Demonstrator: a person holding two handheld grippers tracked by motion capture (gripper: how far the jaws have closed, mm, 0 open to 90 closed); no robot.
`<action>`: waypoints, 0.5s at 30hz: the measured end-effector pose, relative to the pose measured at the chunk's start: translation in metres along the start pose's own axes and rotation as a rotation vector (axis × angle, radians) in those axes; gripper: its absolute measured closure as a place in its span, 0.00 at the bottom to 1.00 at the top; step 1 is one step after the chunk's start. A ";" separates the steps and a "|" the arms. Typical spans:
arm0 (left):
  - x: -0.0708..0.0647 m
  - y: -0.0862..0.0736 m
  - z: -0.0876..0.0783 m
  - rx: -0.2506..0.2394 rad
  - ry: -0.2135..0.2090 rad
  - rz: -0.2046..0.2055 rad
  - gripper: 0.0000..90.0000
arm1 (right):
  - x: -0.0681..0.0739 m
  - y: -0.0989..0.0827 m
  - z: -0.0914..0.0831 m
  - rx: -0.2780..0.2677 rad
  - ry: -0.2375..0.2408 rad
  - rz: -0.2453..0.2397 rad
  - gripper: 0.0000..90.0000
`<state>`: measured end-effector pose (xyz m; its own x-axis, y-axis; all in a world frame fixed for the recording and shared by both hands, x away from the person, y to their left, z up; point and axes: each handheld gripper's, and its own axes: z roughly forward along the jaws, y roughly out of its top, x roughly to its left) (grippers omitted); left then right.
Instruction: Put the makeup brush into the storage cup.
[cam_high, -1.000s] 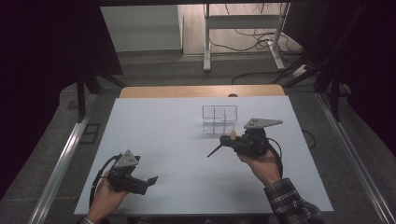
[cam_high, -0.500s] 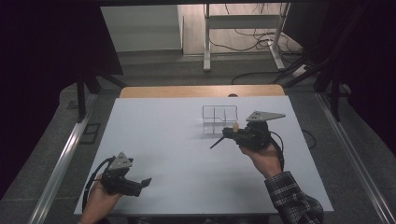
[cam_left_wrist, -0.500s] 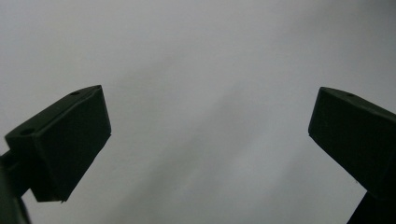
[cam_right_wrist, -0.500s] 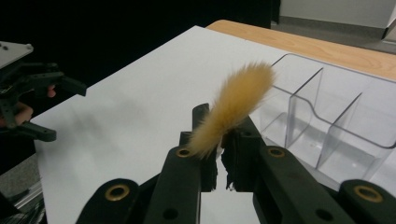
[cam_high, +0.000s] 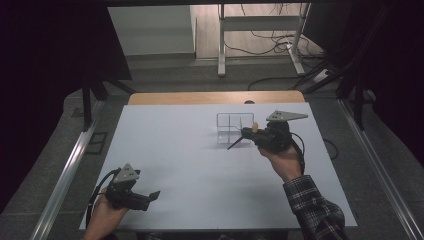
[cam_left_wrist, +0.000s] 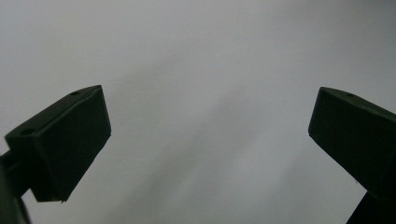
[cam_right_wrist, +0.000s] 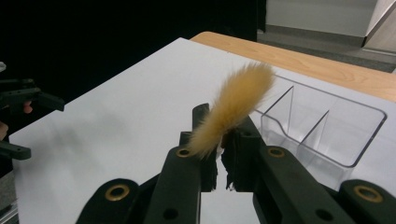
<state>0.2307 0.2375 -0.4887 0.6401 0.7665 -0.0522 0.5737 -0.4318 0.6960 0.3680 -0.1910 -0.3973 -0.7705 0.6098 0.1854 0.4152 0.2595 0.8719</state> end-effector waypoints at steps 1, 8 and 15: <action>0.000 0.000 0.000 -0.001 0.000 -0.001 0.00 | -0.001 0.002 0.000 -0.005 -0.003 0.002 0.93; 0.000 0.000 0.000 -0.003 0.001 0.000 0.00 | -0.006 0.009 0.000 -0.020 -0.017 -0.001 0.93; 0.000 0.000 0.000 0.001 0.004 0.002 0.00 | -0.013 0.018 0.000 -0.048 -0.030 0.002 0.93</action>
<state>0.2307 0.2375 -0.4884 0.6393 0.7675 -0.0477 0.5730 -0.4342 0.6951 0.3856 -0.1944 -0.3838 -0.7543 0.6330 0.1743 0.3925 0.2220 0.8925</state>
